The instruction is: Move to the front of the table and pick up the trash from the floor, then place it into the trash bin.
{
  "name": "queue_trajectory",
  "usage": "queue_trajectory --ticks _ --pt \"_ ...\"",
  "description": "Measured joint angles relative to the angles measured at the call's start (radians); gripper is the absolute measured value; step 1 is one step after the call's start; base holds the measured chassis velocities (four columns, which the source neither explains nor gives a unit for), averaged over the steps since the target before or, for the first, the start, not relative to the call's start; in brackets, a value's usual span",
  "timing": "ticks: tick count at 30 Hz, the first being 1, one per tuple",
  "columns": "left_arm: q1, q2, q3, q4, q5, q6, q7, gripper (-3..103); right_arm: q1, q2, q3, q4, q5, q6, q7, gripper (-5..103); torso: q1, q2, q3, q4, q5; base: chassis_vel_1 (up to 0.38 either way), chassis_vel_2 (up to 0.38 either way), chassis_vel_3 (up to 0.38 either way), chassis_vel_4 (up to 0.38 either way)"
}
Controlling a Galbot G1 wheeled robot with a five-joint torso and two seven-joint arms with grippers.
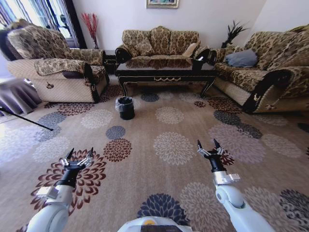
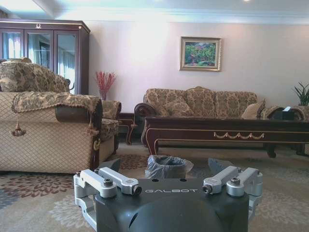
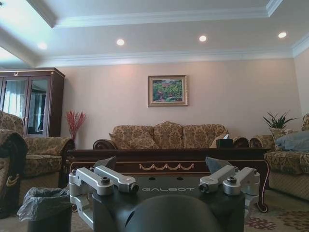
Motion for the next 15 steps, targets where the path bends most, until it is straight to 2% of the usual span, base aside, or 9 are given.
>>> queue_trajectory --ticks 5,15 --pt "-0.001 -0.001 -0.001 0.004 0.001 -0.001 0.009 100 -0.001 0.001 0.001 0.0 -0.001 0.0 0.0 100 0.004 0.019 0.015 0.0 0.0 0.0 0.0 0.0 0.0" --pt "-0.003 -0.001 -0.014 0.021 -0.002 -0.015 0.065 100 0.0 0.003 0.001 -0.005 -0.001 0.002 -0.002 100 0.016 0.062 0.046 0.0 0.0 0.0 0.0 0.0 0.0"
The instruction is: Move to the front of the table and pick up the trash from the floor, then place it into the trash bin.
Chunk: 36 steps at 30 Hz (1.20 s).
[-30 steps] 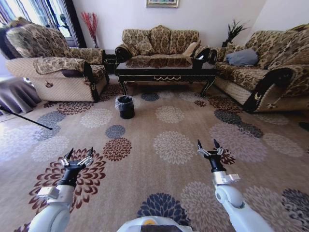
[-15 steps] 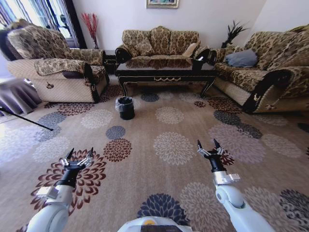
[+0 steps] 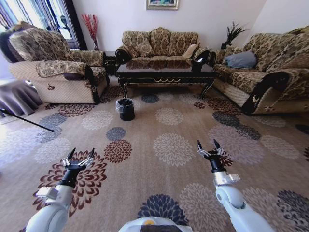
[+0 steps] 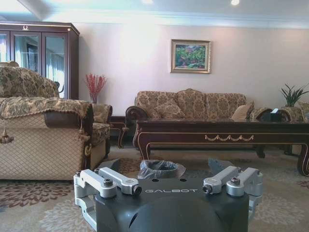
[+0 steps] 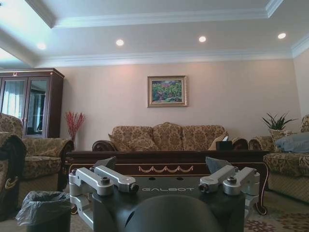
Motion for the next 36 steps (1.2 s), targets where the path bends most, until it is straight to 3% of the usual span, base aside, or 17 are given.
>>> queue_trajectory --ticks 29,34,36 --pt "-0.006 0.003 -0.003 0.015 -0.007 0.0 -0.014 100 0.0 0.0 -0.003 -0.007 -0.008 0.002 -0.002 100 0.032 0.116 0.084 0.0001 0.0 0.0 0.0 0.0 0.0" --pt "-0.017 0.01 -0.021 0.014 -0.029 0.02 -0.024 100 -0.007 -0.01 0.004 0.002 -0.026 -0.033 0.012 100 0.038 0.135 0.096 0.0 0.0 0.0 0.0 0.0 0.0" --pt "-0.032 0.02 -0.047 0.014 -0.057 0.041 -0.027 100 -0.016 -0.026 0.019 0.021 -0.027 -0.087 0.026 100 0.042 0.146 0.104 0.0002 0.0 0.0 0.0 0.0 0.0"
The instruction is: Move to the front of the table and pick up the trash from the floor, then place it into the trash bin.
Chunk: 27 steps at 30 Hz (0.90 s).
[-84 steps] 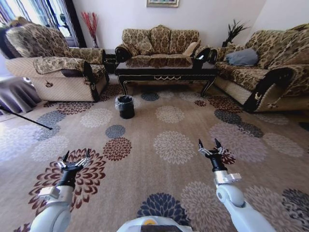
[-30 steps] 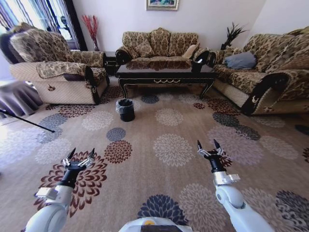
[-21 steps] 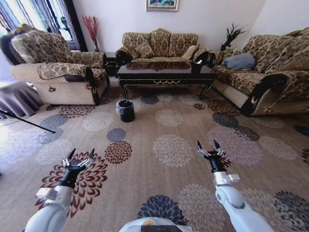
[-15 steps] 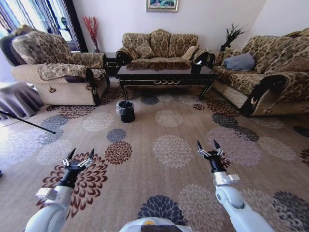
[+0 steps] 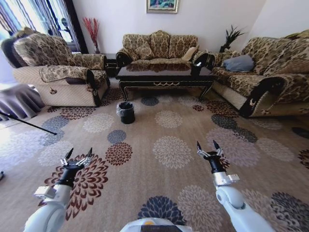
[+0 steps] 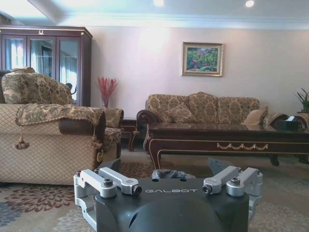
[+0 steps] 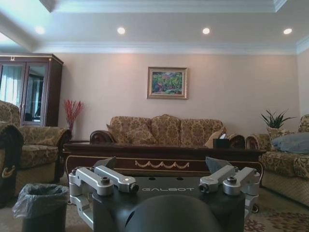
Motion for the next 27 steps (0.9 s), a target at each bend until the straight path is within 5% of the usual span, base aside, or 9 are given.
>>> queue_trajectory --ticks 6,12,27 --pt "-0.05 0.03 -0.075 0.026 -0.077 0.069 -0.02 100 -0.044 -0.053 0.06 0.045 0.007 -0.135 0.005 100 0.009 0.026 0.017 -0.0003 -0.0001 0.0 0.0 0.0 0.0" --pt "-0.083 0.045 -0.105 0.048 -0.105 0.136 -0.048 100 -0.055 -0.07 0.103 0.065 -0.003 -0.189 0.052 100 0.016 0.05 0.035 0.0 0.0 0.0 0.0 0.0 0.0" --pt "-0.11 0.056 -0.11 0.053 -0.129 0.189 -0.047 100 -0.054 -0.066 0.121 0.083 0.001 -0.204 0.078 100 0.035 0.107 0.072 -0.0001 0.0 0.0 0.0 0.0 0.0"
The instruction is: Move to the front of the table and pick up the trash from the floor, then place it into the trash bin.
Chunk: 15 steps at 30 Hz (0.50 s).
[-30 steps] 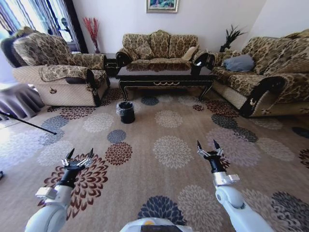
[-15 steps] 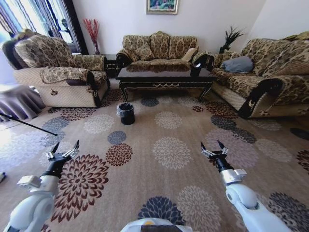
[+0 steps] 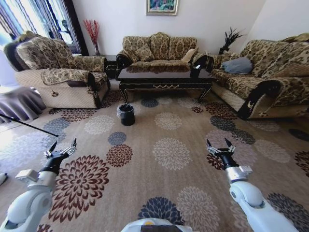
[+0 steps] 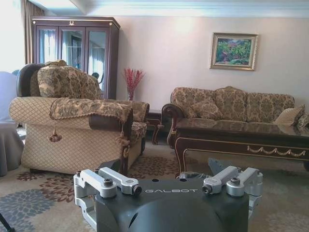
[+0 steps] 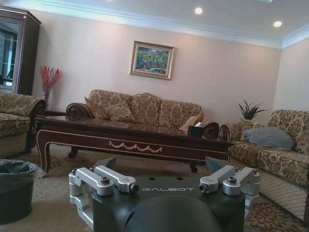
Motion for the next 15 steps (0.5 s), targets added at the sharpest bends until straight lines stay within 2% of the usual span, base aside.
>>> queue_trajectory --ticks 15 --pt "0.007 -0.008 0.0 -0.015 0.0 0.001 0.001 100 -0.009 0.007 0.009 0.009 0.003 0.01 -0.002 100 0.023 0.06 0.036 0.0 0.0 0.0 0.0 0.0 0.0"
